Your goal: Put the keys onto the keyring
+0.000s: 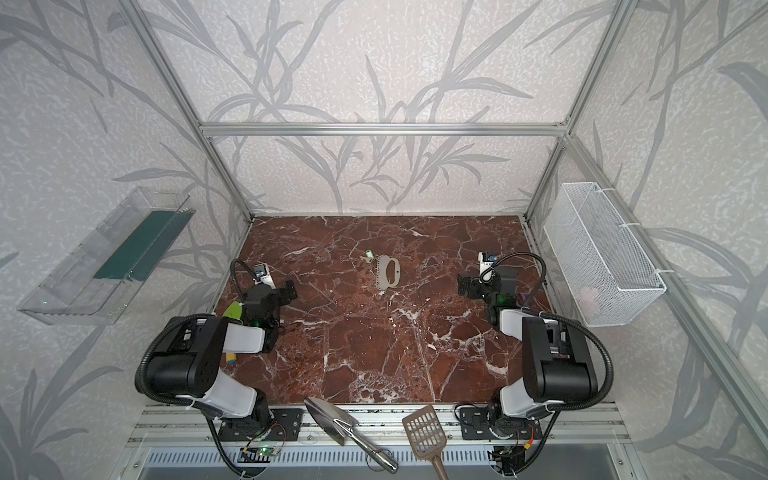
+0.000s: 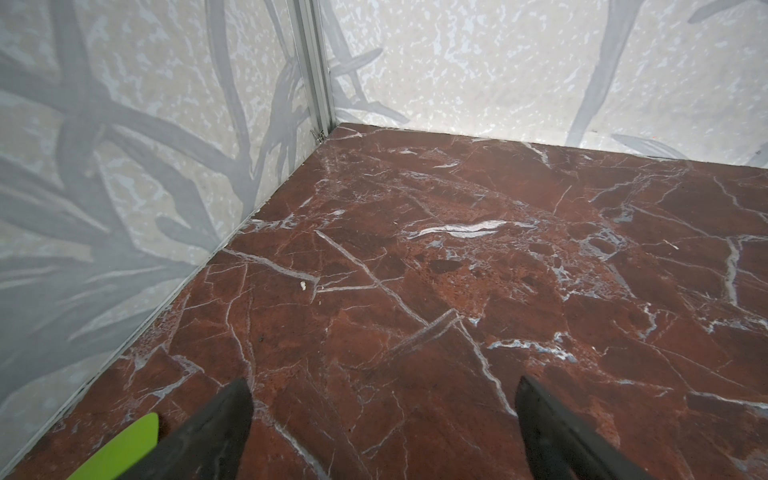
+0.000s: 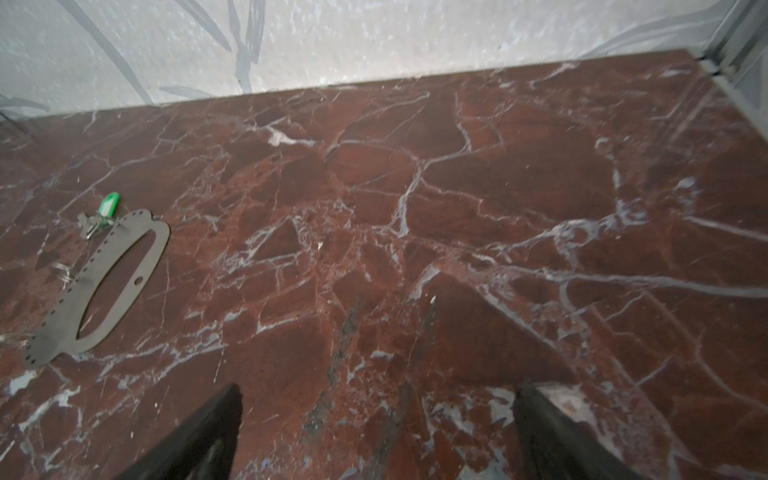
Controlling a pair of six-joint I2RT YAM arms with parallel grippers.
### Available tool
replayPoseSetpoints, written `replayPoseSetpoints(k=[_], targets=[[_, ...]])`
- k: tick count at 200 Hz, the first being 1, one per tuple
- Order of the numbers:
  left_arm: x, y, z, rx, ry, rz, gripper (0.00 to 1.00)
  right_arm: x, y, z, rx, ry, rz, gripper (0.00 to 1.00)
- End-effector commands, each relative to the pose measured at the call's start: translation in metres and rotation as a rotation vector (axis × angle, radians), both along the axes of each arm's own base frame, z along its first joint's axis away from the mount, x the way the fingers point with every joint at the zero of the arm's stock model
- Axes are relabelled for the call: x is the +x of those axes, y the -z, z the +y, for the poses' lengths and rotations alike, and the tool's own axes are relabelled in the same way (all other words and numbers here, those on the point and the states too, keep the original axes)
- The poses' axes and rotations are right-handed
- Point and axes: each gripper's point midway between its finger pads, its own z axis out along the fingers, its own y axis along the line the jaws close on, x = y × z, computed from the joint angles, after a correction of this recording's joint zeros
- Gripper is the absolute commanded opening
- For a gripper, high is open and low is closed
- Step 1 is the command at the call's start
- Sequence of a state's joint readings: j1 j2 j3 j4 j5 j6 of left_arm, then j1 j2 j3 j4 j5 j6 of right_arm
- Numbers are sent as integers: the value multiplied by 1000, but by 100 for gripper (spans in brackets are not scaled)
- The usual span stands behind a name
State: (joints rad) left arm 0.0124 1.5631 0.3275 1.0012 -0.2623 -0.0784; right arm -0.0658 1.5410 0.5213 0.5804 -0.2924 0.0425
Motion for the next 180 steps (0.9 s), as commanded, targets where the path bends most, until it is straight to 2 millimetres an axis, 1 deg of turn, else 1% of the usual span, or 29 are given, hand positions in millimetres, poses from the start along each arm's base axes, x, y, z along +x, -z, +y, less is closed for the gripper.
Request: replayPoseSetpoints(k=[1, 15, 17, 25, 61, 97, 127, 142, 163, 173, 180], targets=[[5, -6, 2, 10, -11, -15, 99, 7, -21, 14, 4, -96, -117, 99], [5, -6, 2, 10, -11, -14, 99, 3, -20, 19, 9, -129, -131, 99], [5, -6, 2, 10, -10, -14, 99, 4, -26, 19, 5, -130, -156, 99], [5, -6, 2, 10, -11, -14, 99, 2, -28, 19, 6, -129, -184, 99], [5, -6, 2, 10, -10, -14, 99, -5, -30, 23, -17, -137, -227, 99], [5, -6, 2, 10, -11, -16, 99, -7, -30, 22, -29, -123, -239, 99], [5, -5, 2, 10, -10, -13, 99, -14, -31, 18, -39, -93, -284, 99], [5, -6, 2, 10, -10, -15, 99, -14, -32, 18, -42, -91, -292, 99], [5, -6, 2, 11, -10, -14, 99, -17, -29, 17, -61, -80, -298, 99], [5, -5, 2, 10, -11, -14, 99, -20, -19, 16, -81, -60, -287, 99], [5, -5, 2, 10, -10, -14, 99, -20, -22, 15, -76, -44, -330, 99]])
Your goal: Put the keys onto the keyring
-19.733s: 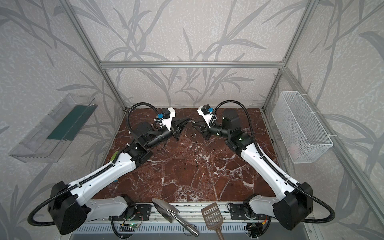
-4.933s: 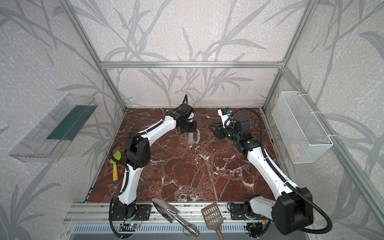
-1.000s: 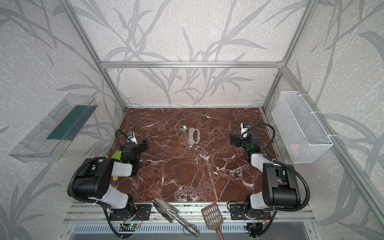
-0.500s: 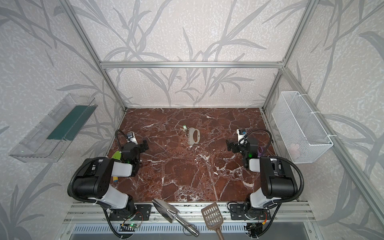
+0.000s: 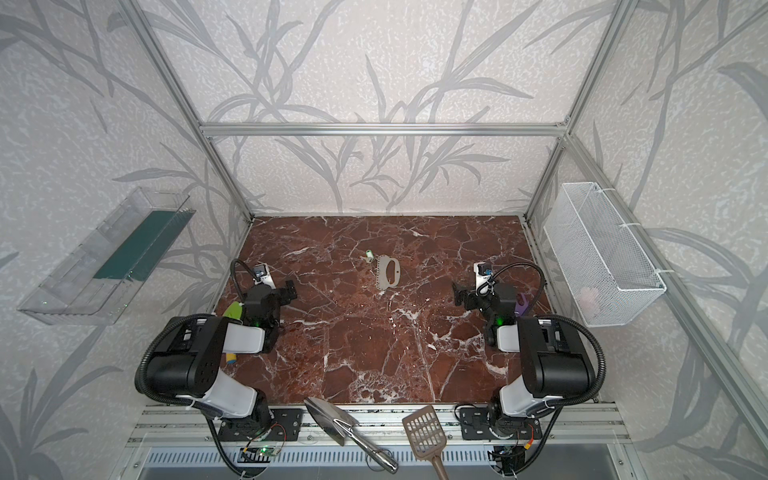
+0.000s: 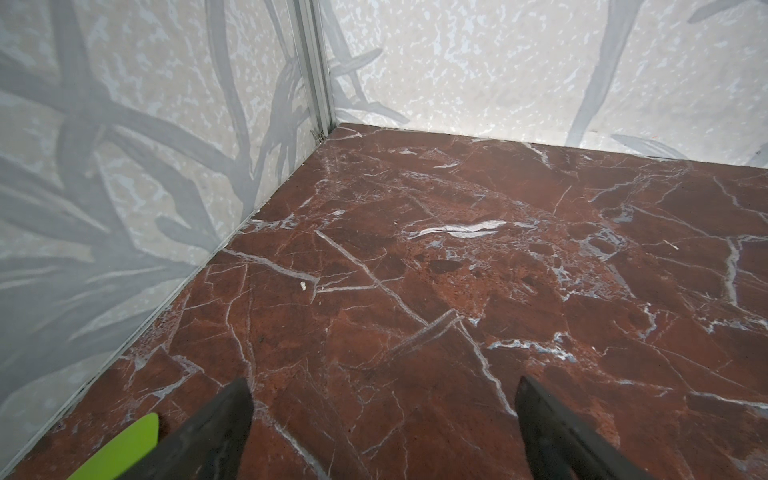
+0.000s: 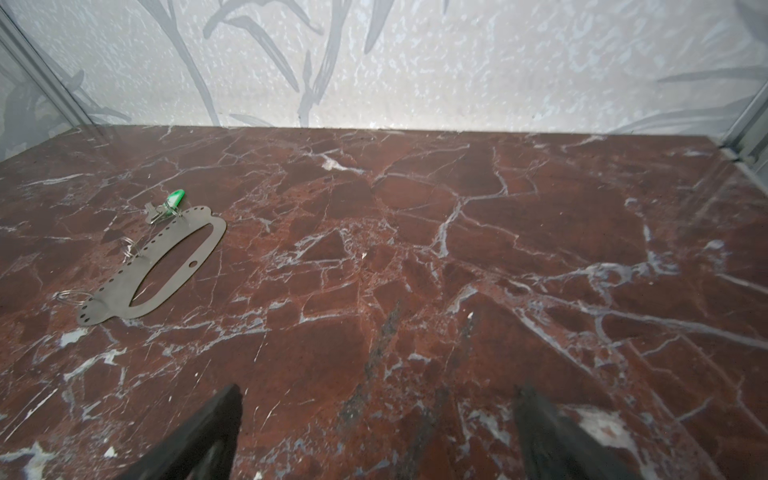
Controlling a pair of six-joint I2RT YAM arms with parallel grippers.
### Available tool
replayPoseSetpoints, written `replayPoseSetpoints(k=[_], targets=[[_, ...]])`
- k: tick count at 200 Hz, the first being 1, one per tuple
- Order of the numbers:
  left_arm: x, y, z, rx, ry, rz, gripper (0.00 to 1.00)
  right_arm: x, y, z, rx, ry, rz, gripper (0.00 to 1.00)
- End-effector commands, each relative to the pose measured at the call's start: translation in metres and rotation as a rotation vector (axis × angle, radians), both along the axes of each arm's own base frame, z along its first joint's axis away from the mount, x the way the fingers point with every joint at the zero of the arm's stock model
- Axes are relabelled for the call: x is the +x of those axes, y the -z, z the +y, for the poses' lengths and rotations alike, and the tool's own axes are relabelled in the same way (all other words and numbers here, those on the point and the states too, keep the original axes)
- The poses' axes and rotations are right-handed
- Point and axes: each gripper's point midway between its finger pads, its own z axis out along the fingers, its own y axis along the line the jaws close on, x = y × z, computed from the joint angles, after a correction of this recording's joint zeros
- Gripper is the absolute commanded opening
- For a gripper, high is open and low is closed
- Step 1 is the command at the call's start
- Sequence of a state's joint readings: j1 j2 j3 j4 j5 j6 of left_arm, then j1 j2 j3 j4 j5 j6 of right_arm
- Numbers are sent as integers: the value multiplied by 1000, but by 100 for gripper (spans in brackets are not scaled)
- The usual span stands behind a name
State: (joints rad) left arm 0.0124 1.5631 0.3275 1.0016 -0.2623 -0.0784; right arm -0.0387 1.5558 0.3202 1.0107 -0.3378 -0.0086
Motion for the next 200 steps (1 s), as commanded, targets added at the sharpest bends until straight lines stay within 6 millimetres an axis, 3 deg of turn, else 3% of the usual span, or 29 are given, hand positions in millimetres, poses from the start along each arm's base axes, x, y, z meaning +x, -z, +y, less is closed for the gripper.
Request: replayPoseSetpoints(k=[1, 17, 48, 200], targets=[[5, -5, 2, 10, -11, -14, 99, 1, -9, -5, -26, 48, -109, 99], [5, -5, 2, 11, -11, -13, 99, 3, -7, -14, -24, 95, -78, 99], [5, -6, 2, 11, -10, -14, 99, 13, -2, -5, -64, 77, -26, 99], [5, -6, 2, 10, -11, -14, 99, 13, -2, -4, -64, 67, -26, 99]])
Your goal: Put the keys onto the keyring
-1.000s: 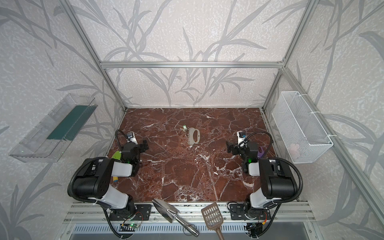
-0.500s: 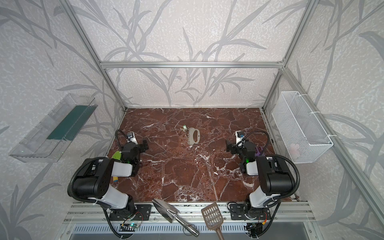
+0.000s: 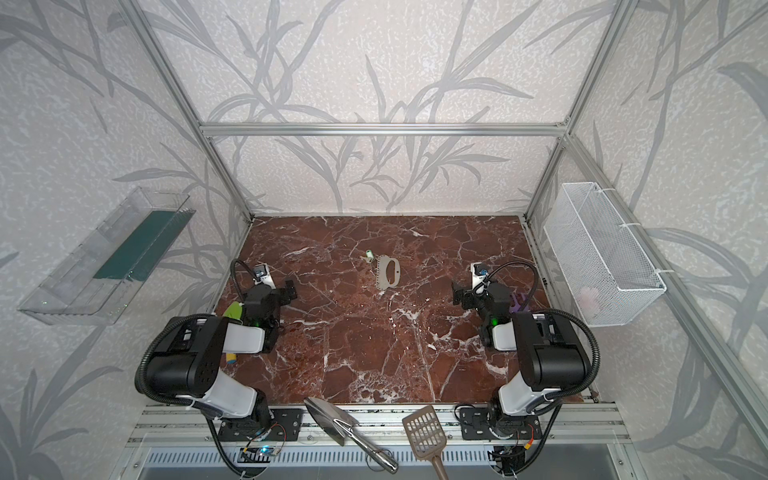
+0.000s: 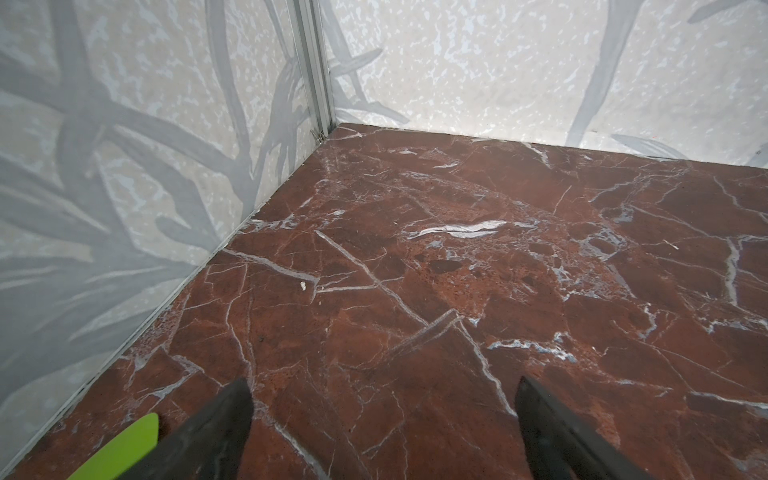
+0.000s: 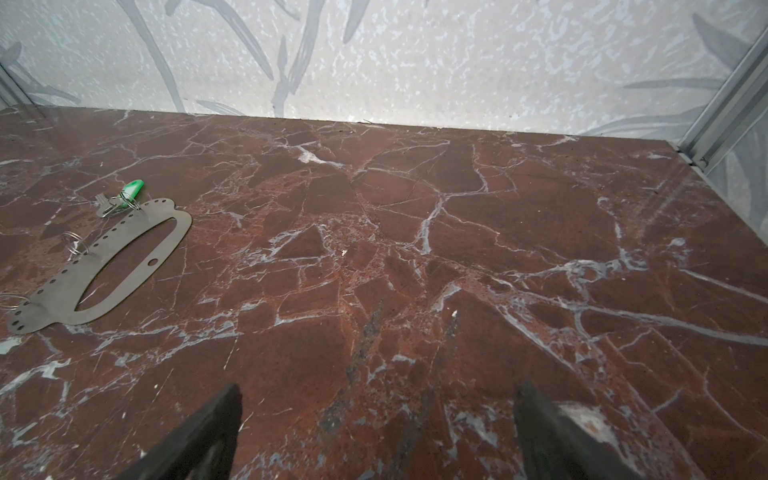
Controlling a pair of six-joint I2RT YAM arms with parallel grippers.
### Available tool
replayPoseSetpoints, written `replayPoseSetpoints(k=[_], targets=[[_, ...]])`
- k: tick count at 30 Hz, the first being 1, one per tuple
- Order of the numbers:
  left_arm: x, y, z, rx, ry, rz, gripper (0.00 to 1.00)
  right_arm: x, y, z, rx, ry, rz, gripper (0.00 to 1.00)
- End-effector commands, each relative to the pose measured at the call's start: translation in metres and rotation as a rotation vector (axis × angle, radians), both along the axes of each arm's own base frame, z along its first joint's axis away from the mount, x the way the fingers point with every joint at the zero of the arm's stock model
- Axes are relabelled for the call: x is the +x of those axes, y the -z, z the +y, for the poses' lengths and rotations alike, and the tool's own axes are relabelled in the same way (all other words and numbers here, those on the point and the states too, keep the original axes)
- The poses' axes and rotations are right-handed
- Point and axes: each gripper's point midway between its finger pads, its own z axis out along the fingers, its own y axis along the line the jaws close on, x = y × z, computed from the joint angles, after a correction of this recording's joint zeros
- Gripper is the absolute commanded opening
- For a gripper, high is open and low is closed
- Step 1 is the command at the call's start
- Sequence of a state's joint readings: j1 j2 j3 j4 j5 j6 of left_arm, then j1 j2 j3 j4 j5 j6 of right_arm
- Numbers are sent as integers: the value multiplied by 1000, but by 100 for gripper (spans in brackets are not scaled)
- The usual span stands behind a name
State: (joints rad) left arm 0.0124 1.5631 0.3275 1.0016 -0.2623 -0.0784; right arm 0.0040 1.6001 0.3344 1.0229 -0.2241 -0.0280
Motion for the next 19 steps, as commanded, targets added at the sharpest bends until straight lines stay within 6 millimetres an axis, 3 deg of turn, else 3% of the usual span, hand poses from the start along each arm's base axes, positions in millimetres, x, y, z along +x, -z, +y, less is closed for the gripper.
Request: replayPoseSetpoints(k=[1, 19], targets=[[5, -6, 2, 10, -10, -15, 99, 6, -12, -1, -12, 6, -39, 99], [5, -5, 2, 10, -11, -13, 99, 10, -9, 4, -59, 17, -19, 99]])
